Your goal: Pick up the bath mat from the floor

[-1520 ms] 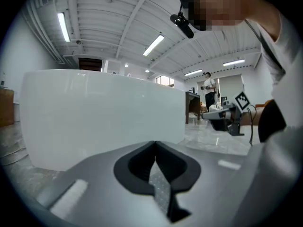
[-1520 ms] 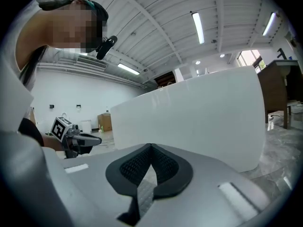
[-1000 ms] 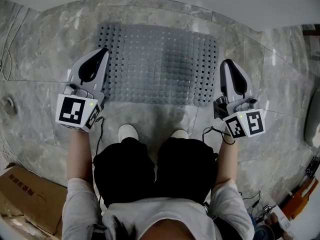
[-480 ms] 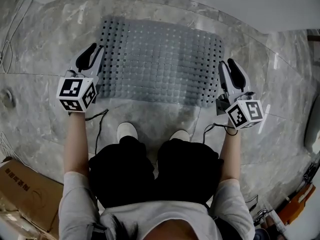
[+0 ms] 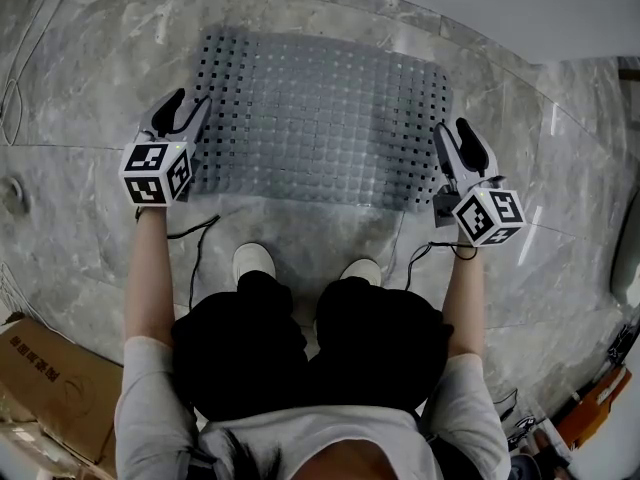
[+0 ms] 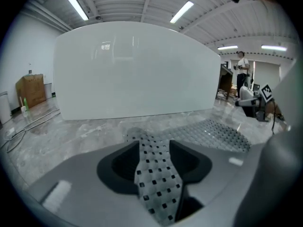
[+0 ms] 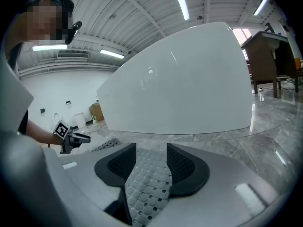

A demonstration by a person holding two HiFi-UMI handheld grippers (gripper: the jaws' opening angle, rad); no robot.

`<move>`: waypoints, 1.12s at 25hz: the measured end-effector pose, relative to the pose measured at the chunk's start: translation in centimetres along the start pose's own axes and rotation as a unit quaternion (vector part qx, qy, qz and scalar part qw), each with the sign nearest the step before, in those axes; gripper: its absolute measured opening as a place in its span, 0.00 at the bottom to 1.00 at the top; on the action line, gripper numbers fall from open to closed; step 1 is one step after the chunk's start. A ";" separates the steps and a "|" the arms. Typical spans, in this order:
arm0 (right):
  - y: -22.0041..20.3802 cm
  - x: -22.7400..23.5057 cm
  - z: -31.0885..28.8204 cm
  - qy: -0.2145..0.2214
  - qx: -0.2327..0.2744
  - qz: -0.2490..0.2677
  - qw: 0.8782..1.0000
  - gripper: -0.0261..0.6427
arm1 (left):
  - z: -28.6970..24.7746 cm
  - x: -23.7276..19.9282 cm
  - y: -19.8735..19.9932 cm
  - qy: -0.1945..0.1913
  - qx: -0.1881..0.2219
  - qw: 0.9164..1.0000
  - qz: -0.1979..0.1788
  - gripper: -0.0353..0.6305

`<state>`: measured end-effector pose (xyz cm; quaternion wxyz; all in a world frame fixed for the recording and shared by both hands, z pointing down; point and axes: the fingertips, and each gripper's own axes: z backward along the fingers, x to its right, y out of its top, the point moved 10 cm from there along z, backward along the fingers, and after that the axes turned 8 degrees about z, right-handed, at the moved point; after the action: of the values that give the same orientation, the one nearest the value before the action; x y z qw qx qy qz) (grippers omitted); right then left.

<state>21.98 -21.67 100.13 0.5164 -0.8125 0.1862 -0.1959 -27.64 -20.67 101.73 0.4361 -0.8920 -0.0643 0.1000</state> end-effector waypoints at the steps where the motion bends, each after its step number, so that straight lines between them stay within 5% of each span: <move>1: -0.3 0.2 0.0 -0.002 -0.004 -0.001 1.000 0.35 | -0.2 -0.2 -0.2 0.002 -0.005 1.000 0.000 0.35; 13: -4.7 2.3 -1.1 -0.025 -0.062 -0.028 0.997 0.43 | -2.8 -2.7 -2.7 0.025 -0.094 0.995 0.017 0.41; 21: -8.7 3.9 -1.6 -0.048 -0.116 -0.056 0.991 0.49 | -3.9 -3.2 -4.7 0.050 -0.130 0.990 0.005 0.47; 28: -10.8 4.7 -2.4 -0.062 -0.147 -0.070 0.985 0.51 | -4.6 -4.0 -5.3 0.046 -0.144 0.988 0.033 0.48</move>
<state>25.88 -21.57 111.47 0.3864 -0.9014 0.1231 -0.1517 -30.55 -21.72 109.17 0.3022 -0.9507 -0.0281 0.0631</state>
